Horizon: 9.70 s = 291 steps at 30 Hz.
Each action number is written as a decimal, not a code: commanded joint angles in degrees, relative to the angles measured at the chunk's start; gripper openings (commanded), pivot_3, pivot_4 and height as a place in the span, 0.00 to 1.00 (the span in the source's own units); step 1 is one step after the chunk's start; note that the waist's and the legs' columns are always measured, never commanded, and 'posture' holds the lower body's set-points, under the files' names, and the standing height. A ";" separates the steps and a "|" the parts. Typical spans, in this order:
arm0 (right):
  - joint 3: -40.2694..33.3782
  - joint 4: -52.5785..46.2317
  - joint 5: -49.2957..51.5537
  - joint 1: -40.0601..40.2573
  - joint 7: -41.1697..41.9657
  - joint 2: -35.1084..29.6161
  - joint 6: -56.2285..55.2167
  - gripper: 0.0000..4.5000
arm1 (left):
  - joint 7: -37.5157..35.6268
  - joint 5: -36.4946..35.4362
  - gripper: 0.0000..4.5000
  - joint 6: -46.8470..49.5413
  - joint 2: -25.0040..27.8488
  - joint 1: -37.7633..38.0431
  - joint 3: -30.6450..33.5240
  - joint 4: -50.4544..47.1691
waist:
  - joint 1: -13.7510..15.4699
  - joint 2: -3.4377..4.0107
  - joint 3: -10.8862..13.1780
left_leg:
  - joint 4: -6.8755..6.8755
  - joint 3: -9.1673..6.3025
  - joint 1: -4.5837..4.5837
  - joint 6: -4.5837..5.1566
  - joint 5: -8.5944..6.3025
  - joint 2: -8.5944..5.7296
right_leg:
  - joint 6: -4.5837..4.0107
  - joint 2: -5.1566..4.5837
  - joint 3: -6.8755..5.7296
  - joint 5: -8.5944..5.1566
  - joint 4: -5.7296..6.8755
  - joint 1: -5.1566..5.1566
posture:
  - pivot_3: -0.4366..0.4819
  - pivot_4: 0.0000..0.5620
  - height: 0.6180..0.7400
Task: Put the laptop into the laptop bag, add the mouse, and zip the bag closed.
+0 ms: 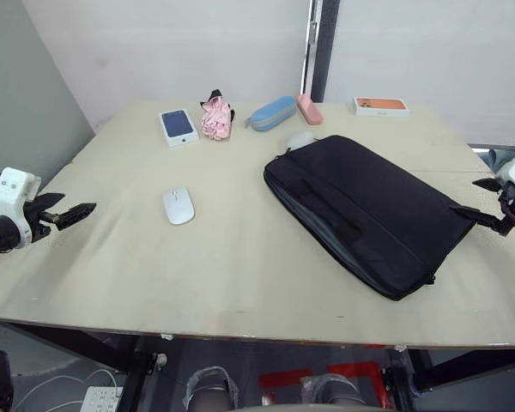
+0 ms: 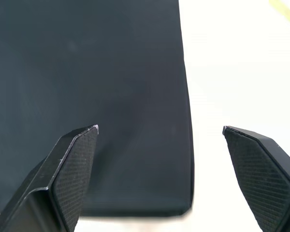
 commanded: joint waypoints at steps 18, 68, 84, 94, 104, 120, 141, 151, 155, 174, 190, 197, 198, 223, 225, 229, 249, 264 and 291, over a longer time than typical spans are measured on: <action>-0.10 -44.67 24.85 -2.62 -0.10 14.11 22.97 0.96 | 11.23 -6.20 0.98 8.64 -9.60 17.37 7.20 -25.01 | -0.01 -0.07 -0.03 | 0.11 -0.04 -0.03 -0.08 0.02 0.68 | -0.26 0.34 -0.10 -0.04 0.10 -0.07 | 0.48 0.27 1.00; 0.99 -56.53 31.77 -0.88 -3.52 19.67 30.24 0.97 | 69.15 8.73 0.99 19.52 -51.36 2.89 -7.56 -46.80 | 0.36 -0.16 -0.07 | 0.09 -0.17 -0.13 -0.37 -0.06 0.63 | -0.25 0.43 -0.15 -0.02 -0.13 -0.01 | 0.48 0.27 1.00; 0.72 -59.22 32.18 0.46 -5.58 19.48 31.40 0.97 | 72.90 10.33 0.99 20.07 -54.11 1.31 -7.27 -42.53 | 0.34 -0.17 -0.07 | 0.02 -0.18 -0.19 -0.14 0.08 0.65 | -0.25 0.43 -0.18 -0.02 -0.24 -0.03 | 0.48 0.27 1.00; 1.05 -58.96 31.88 0.59 -5.42 19.48 31.31 0.97 | 74.38 11.34 0.62 20.15 -54.53 1.85 -7.71 -43.36 | 0.35 -0.17 -0.07 | 0.03 -0.33 -0.52 -0.12 0.09 0.65 | -0.24 0.42 -0.33 -0.02 -0.29 -0.20 | 0.48 0.27 1.00; 3.57 -60.40 27.24 1.29 -9.92 17.40 34.31 0.97 | 57.48 8.82 0.62 15.66 -43.07 3.79 -9.70 -48.37 | 0.36 -0.16 -0.07 | 0.00 -0.50 -0.64 -0.13 0.11 0.67 | -0.24 0.43 -0.51 -0.02 -0.37 -0.24 | 0.48 0.27 1.00; 29.03 -54.45 -4.72 -2.39 -24.21 23.19 32.30 0.97 | 16.99 -6.34 0.62 15.74 -18.71 11.36 -8.73 -54.55 | 0.36 -0.07 -0.02 | -0.17 -0.47 -0.61 -0.84 -0.13 0.68 | -0.25 0.44 -0.52 -0.03 -0.37 -0.30 | 0.48 0.27 1.00; 24.92 -51.87 -5.83 -3.13 -23.90 28.06 40.71 0.00 | 18.01 -3.81 0.62 11.34 -23.31 12.64 -12.82 -54.60 | -0.19 -0.07 -0.02 | -0.01 -0.47 -0.47 -0.86 -0.11 0.70 | -0.26 0.47 -0.46 -0.03 -0.06 -0.23 | 0.48 0.27 1.00; 16.59 -53.98 5.32 -8.01 -23.00 33.48 49.64 0.00 | 13.62 -3.13 0.62 9.03 -22.02 12.06 -14.21 -53.08 | -0.79 -0.06 -0.02 | 0.06 -0.44 -0.37 -0.85 -0.11 0.70 | -0.28 0.48 -0.35 -0.03 0.14 -0.26 | 0.48 0.27 1.00; 12.60 -53.46 9.86 -11.75 -23.65 35.56 54.30 0.00 | 11.08 -3.44 0.62 8.62 -21.84 10.77 -16.11 -53.05 | -0.97 -0.06 -0.02 | 0.07 -0.41 -0.30 -0.87 -0.09 0.70 | -0.30 0.48 -0.30 -0.05 0.24 -0.27 | 0.48 0.27 1.00; -0.78 -49.79 24.77 -24.55 -29.65 38.11 65.59 0.00 | 15.34 7.43 0.62 -0.28 -43.28 -9.11 -32.01 -29.37 | -0.18 -0.05 -0.01 | 0.07 -0.09 -0.08 -0.85 -0.04 0.68 | -0.32 0.51 0.00 -0.03 0.38 -0.30 | 0.48 0.27 1.00; -1.96 -53.57 31.26 -23.93 -35.06 39.83 68.21 0.00 | 15.70 13.12 0.62 -7.37 -53.41 -23.83 -32.83 -2.74 | 0.60 -0.06 -0.01 | 0.01 -0.09 -0.09 -0.88 0.01 0.65 | -0.31 0.50 -0.01 -0.03 0.33 -0.29 | 0.48 0.27 1.00; -2.22 -55.10 33.79 -23.60 -36.72 40.64 69.10 0.00 | 15.65 14.38 0.62 -10.22 -56.37 -28.34 -32.08 5.91 | 0.81 -0.06 -0.01 | 0.02 -0.10 -0.09 -0.88 0.01 0.64 | -0.31 0.49 -0.01 -0.02 0.32 -0.27 | 0.48 0.27 1.00; -2.19 -55.17 33.99 -23.58 -36.97 40.65 69.09 0.00 | 15.64 14.69 0.62 -10.54 -56.61 -28.99 -32.11 7.16 | 0.83 -0.06 -0.01 | 0.02 -0.09 -0.09 -0.88 0.01 0.63 | -0.31 0.48 0.00 -0.02 0.32 -0.26 | 0.48 0.27 1.00; -0.97 -53.23 34.78 -23.22 -37.72 39.97 67.90 0.00 | 13.31 14.93 1.00 -13.02 -57.65 -30.25 -28.85 10.03 | 0.79 -0.06 0.00 | -0.04 -0.11 -0.08 -0.91 0.00 0.62 | -0.30 0.46 -0.02 -0.01 0.25 -0.24 | 0.48 0.27 1.00; -0.87 -53.22 34.77 -23.13 -37.68 40.05 67.81 0.00 | 12.36 12.76 1.00 -11.58 -57.41 -28.46 -27.43 5.90 | 0.77 -0.06 0.00 | -0.08 -0.10 -0.08 -0.92 0.00 0.62 | -0.30 0.47 -0.02 -0.01 0.21 -0.24 | 0.48 0.27 1.00; -0.56 -52.76 34.58 -22.89 -37.22 40.17 67.27 0.00 | 10.94 9.18 1.00 -6.75 -54.09 -20.27 -25.94 -10.58 | 0.61 -0.05 0.01 | -0.18 -0.10 -0.12 -0.91 -0.01 0.62 | -0.30 0.47 -0.05 -0.01 0.08 -0.26 | 0.48 0.27 1.00; 11.31 -57.17 33.41 -17.05 -25.32 32.88 65.09 0.00 | 5.37 -10.62 1.00 21.32 -19.27 12.38 -5.41 -56.98 | 0.55 0.06 0.09 | -0.63 -0.14 -0.09 -1.27 0.04 0.72 | -0.41 0.60 -0.23 -0.14 -0.14 -0.35 | 0.48 0.27 1.00; 8.80 -62.86 36.07 0.12 -12.56 20.83 58.65 0.65 | 8.81 -13.48 1.00 22.21 -17.96 4.77 -3.84 -44.85 | 0.70 0.01 0.05 | -0.42 -0.16 0.02 -1.03 -0.09 0.70 | -0.40 0.55 -0.16 -0.13 0.02 -0.21 | 0.48 0.27 1.00; -24.11 -41.70 34.58 22.24 -24.55 14.60 60.67 1.00 | 3.86 5.66 0.49 -4.84 -34.74 -29.79 -16.11 21.36 | 1.63 -0.09 0.00 | -0.26 -0.16 0.18 -0.80 -0.09 0.55 | -0.38 0.38 -0.14 -0.11 -0.08 0.10 | 0.48 0.27 1.00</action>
